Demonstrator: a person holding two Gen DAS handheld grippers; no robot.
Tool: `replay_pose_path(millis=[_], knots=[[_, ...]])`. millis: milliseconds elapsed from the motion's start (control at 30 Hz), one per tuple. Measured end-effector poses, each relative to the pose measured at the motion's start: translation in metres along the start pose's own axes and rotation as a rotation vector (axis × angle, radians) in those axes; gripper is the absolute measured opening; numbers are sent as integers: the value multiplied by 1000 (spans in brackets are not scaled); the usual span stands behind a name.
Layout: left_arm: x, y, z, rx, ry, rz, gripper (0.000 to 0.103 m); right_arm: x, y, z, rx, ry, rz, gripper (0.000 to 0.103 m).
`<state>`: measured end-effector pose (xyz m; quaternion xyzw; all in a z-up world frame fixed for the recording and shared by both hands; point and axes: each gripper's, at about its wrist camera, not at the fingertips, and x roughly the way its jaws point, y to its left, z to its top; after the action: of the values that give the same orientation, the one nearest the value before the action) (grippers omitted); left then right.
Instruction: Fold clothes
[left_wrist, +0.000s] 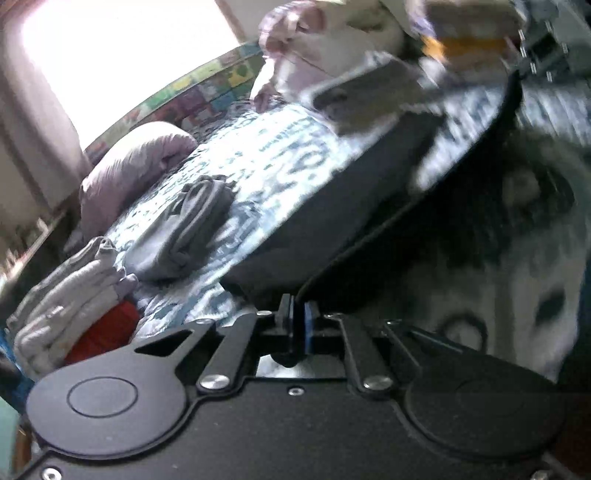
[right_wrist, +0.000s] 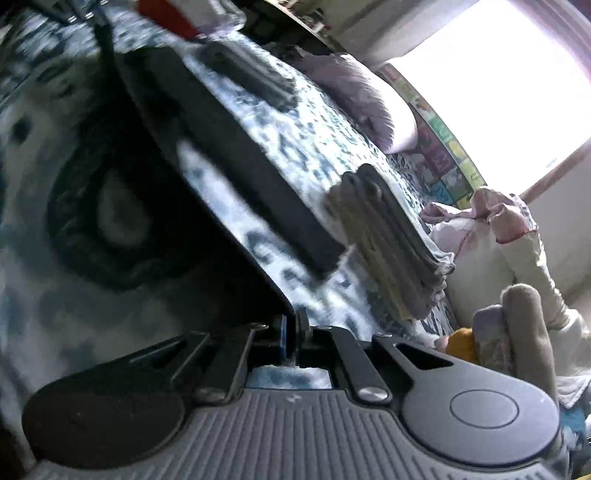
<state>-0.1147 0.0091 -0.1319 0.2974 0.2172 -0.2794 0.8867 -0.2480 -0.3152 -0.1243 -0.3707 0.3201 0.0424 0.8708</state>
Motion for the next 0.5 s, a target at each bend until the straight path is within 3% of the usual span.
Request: replay_pose_path(millis=[167, 500], knots=[[16, 23, 25, -106, 7, -34, 4, 39, -48, 28, 43, 33, 64, 4], [68, 64, 49, -269, 116, -86, 4, 118, -108, 62, 167, 108, 177, 4]])
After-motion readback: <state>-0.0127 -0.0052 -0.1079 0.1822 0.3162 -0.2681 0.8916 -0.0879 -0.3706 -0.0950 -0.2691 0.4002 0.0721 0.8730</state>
